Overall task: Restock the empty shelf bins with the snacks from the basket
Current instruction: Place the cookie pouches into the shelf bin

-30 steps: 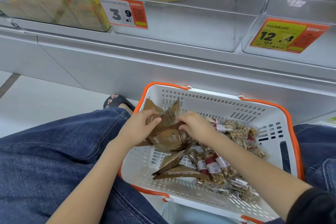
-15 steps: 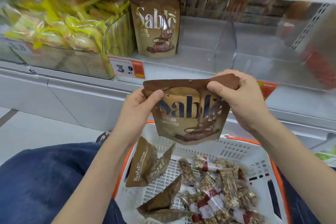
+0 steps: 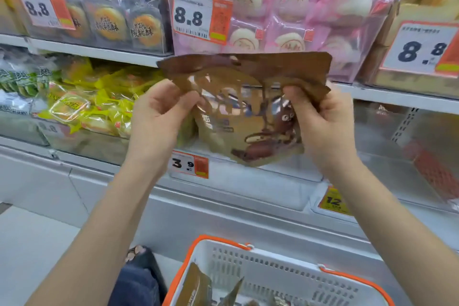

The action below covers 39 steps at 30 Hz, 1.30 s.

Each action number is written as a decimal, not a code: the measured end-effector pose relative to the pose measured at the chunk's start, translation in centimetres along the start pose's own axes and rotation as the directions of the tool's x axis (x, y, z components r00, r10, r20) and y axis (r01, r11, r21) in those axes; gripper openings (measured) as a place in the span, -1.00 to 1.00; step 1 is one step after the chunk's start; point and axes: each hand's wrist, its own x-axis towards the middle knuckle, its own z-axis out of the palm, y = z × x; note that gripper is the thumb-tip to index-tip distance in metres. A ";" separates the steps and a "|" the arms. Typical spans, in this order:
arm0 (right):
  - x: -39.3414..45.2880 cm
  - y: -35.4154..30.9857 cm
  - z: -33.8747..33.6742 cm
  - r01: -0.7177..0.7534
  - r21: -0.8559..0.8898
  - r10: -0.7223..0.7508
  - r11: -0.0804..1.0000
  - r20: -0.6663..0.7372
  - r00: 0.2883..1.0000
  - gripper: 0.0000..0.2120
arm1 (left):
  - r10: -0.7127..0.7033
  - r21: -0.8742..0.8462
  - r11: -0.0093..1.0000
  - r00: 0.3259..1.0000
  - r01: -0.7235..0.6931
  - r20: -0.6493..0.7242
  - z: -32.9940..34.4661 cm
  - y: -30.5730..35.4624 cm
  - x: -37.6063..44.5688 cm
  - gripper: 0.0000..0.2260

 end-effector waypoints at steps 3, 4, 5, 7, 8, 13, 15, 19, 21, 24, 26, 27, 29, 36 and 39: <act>1.4 1.4 2.1 0.398 -0.133 -0.378 0.908 0.154 0.913 -0.70 | 0.079 0.096 0.993 0.988 -0.067 -0.131 -2.2 -1.0 2.2 -0.77; 1.2 2.5 2.9 0.424 -0.144 -0.391 0.894 0.211 0.896 -0.65 | 0.070 0.172 0.984 0.983 -0.040 -0.171 -3.0 -2.0 2.4 -0.76; 0.6 4.0 3.6 0.414 -0.177 -0.363 0.893 0.260 0.895 -0.61 | 0.036 0.251 0.968 0.981 0.013 -0.190 -3.7 -3.4 2.4 -0.75; -1.2 6.6 5.1 0.309 -0.257 -0.227 0.916 0.304 0.925 -0.58 | -0.073 0.339 0.932 0.981 0.131 -0.178 -4.5 -6.0 2.0 -0.75; -1.5 7.4 5.7 0.189 -0.247 -0.115 0.950 0.286 0.951 -0.56 | -0.122 0.360 0.916 0.978 0.176 -0.169 -4.6 -7.1 1.8 -0.78; 1.8 8.5 7.6 -0.451 0.088 0.450 0.888 0.033 0.892 -0.71 | -0.269 0.344 0.897 0.960 0.279 -0.077 -2.6 -9.2 2.5 -0.54; 2.0 9.6 8.3 -0.408 0.066 0.409 0.911 -0.012 0.912 -0.70 | -0.320 0.401 0.868 0.947 0.294 -0.002 -2.1 -9.9 2.3 -0.40; 1.2 11.3 9.7 -0.396 0.034 0.396 0.918 0.005 0.918 -0.80 | -0.344 0.730 0.662 0.934 0.172 0.092 -1.5 -10.9 1.6 -0.18; 0.5 12.3 9.9 -0.617 -0.015 0.616 0.786 0.094 0.782 -0.84 | -0.335 0.806 0.578 0.938 0.126 0.094 -1.3 -10.8 1.4 -0.24; -0.9 13.7 9.0 -0.827 -0.264 0.858 0.497 0.291 0.423 -0.63 | -0.298 0.803 0.589 0.949 0.095 0.106 -1.5 -10.4 1.0 -0.41; -1.2 13.0 8.4 -0.777 -0.401 0.861 0.485 0.373 0.345 -0.58 | -0.264 0.799 0.598 0.957 0.064 0.122 -1.6 -10.0 0.3 -0.52; -1.4 12.6 8.1 -0.756 -0.435 0.860 0.489 0.387 0.334 -0.55 | -0.243 0.795 0.605 0.962 0.048 0.127 -1.6 -9.8 -0.1 -0.55; -2.0 11.4 7.0 -0.703 -0.486 0.854 0.519 0.307 0.419 -0.46 | -0.198 0.778 0.628 0.970 0.013 0.144 -1.9 -9.5 -1.3 -0.58; -18.9 4.8 1.9 -0.212 -0.490 0.279 0.846 0.067 0.958 -0.81 | -0.133 0.704 0.710 0.976 -0.026 0.170 -2.2 -8.4 -7.6 -0.86; -30.0 6.8 1.3 -0.459 -0.598 0.747 0.657 0.434 0.504 -0.63 | -0.450 0.745 0.639 0.879 0.193 0.159 -3.1 -11.8 -14.6 -0.83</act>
